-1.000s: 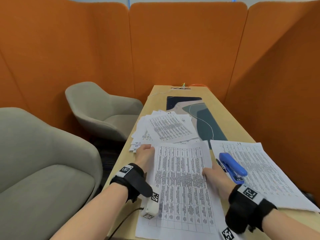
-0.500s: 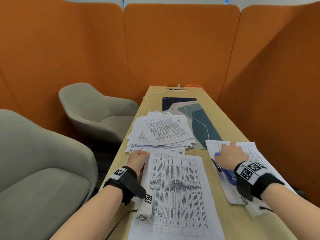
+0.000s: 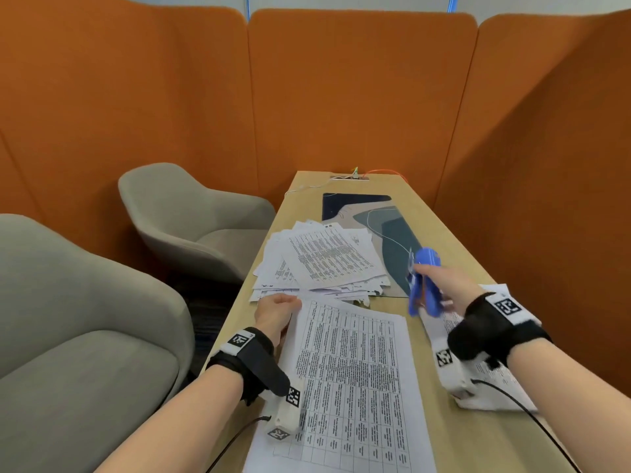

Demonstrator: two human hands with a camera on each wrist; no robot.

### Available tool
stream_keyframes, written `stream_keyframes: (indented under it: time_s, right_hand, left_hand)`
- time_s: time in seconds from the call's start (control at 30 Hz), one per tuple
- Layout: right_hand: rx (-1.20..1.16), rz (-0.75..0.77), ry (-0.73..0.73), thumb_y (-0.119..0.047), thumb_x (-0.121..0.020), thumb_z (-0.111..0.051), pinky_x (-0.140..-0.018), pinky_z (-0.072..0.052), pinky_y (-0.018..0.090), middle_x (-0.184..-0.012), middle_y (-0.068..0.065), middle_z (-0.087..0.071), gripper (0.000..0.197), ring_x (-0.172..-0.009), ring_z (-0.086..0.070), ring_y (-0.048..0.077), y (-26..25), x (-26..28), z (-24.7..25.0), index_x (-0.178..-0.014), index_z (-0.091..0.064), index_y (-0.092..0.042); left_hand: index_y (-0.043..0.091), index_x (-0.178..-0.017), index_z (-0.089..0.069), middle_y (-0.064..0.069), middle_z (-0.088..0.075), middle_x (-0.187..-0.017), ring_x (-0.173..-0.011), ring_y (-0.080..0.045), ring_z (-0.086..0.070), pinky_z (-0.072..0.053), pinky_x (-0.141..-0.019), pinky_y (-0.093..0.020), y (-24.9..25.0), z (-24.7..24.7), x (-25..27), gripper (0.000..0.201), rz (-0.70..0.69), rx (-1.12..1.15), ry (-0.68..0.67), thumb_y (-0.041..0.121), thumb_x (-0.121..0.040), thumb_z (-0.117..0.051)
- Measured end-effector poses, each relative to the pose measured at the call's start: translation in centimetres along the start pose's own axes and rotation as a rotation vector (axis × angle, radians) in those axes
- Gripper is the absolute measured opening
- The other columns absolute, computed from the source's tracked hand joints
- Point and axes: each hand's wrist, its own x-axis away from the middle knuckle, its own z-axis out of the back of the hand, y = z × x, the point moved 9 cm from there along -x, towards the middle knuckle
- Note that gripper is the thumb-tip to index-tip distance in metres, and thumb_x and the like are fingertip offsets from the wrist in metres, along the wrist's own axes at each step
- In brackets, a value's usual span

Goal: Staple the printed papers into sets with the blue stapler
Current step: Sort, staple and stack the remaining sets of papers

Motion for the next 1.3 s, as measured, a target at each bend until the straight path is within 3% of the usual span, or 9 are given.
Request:
stream_keyframes:
  time_s: [0.07, 0.2, 0.4, 0.47, 0.57, 0.7, 0.83, 0.97, 1.3]
  right_hand:
    - [-0.334, 0.035, -0.114, -0.024, -0.090, -0.063, -0.052, -0.052, 0.031, -0.090, 0.012, -0.064, 0.030, -0.074, -0.064, 0.024, -1.6, 0.1, -2.7, -0.113, -0.053, -0.007]
    - [-0.594, 0.098, -0.216, -0.014, -0.087, -0.068, -0.052, -0.059, 0.034, -0.090, 0.011, -0.066, 0.032, -0.076, -0.066, 0.026, -3.6, 1.0, -8.3, -0.114, -0.054, -0.006]
    - [-0.425, 0.164, -0.162, -0.019, -0.078, -0.077, -0.067, -0.059, 0.039, -0.105, 0.016, -0.068, 0.047, -0.089, -0.068, 0.032, -3.7, 0.6, -12.8, -0.117, -0.056, -0.005]
    - [-0.365, 0.183, -0.119, -0.029, -0.064, -0.083, -0.082, -0.057, 0.047, -0.110, 0.016, -0.066, 0.065, -0.095, -0.067, 0.032, -3.6, 0.1, -13.4, -0.117, -0.052, -0.007]
    - [-0.241, 0.266, -0.099, -0.046, -0.043, -0.083, -0.088, -0.054, 0.051, -0.102, 0.011, -0.065, 0.082, -0.094, -0.066, 0.030, -3.6, -2.2, -14.7, -0.111, -0.051, -0.013]
    - [-0.226, 0.268, -0.173, -0.028, -0.070, -0.078, -0.083, -0.050, 0.038, -0.083, 0.007, -0.065, 0.025, -0.080, -0.061, 0.023, -5.3, 0.6, -15.9, -0.082, -0.062, -0.013]
    - [-0.259, 0.227, -0.084, -0.047, -0.068, -0.069, -0.076, -0.045, 0.037, -0.086, 0.011, -0.061, 0.038, -0.080, -0.056, 0.025, -5.4, 0.6, -16.0, -0.079, -0.060, -0.012]
    - [-0.271, 0.219, 0.006, -0.058, -0.081, -0.060, -0.075, -0.038, 0.031, -0.096, 0.008, -0.060, 0.055, -0.087, -0.054, 0.024, -5.9, 0.6, -15.7, -0.107, -0.058, -0.009]
    - [-0.238, 0.218, 0.061, -0.063, -0.079, -0.060, -0.074, -0.042, 0.030, -0.101, 0.011, -0.066, 0.067, -0.091, -0.061, 0.025, -6.9, 0.6, -16.5, -0.112, -0.061, -0.005]
  left_hand:
    - [0.015, -0.081, -0.065, -0.010, -0.065, -0.104, -0.102, -0.026, -0.060, -0.050, -0.094, -0.037, 0.6, 0.1, 0.2, 0.008, -0.033, 0.005, 0.015, 0.009, -0.084, -0.070]
    - [0.010, -0.076, -0.064, -0.007, -0.065, -0.087, -0.088, -0.022, -0.060, -0.051, -0.080, -0.032, 1.7, 0.2, 0.8, 0.011, -0.112, 0.035, 0.017, 0.004, -0.082, -0.070]
    - [0.012, -0.079, -0.064, 0.002, -0.061, -0.077, -0.074, -0.010, -0.055, -0.046, -0.064, -0.020, 3.4, 0.4, 2.4, 0.009, -0.236, 0.019, 0.042, 0.008, -0.084, -0.070]
    - [0.015, -0.074, -0.062, 0.004, -0.061, -0.075, -0.071, -0.007, -0.054, -0.043, -0.061, -0.017, 3.9, 0.5, 3.0, 0.014, -0.262, 0.008, 0.060, 0.008, -0.084, -0.069]
    - [0.017, -0.076, -0.064, 0.006, -0.062, -0.074, -0.071, -0.006, -0.056, -0.044, -0.062, -0.016, 4.6, 0.3, 3.5, 0.012, -0.303, -0.035, 0.070, 0.010, -0.083, -0.070]
    - [0.017, -0.079, -0.067, 0.007, -0.062, -0.072, -0.070, -0.007, -0.057, -0.047, -0.070, -0.022, 5.3, 0.1, 4.0, 0.006, -0.349, -0.095, 0.100, 0.013, -0.082, -0.071]
    - [0.018, -0.080, -0.068, 0.006, -0.064, -0.074, -0.073, -0.007, -0.058, -0.044, -0.067, -0.018, 5.4, 0.0, 4.4, 0.006, -0.363, -0.111, 0.119, 0.014, -0.080, -0.073]
    - [0.017, -0.081, -0.069, 0.006, -0.064, -0.073, -0.071, -0.005, -0.058, -0.041, -0.061, -0.014, 5.5, -0.1, 4.7, 0.006, -0.374, -0.111, 0.114, 0.014, -0.080, -0.074]
    - [0.022, -0.069, -0.065, 0.005, -0.064, -0.067, -0.067, -0.009, -0.059, -0.050, -0.068, -0.026, 5.7, 0.3, 4.5, 0.015, -0.390, -0.099, 0.087, 0.016, -0.079, -0.076]
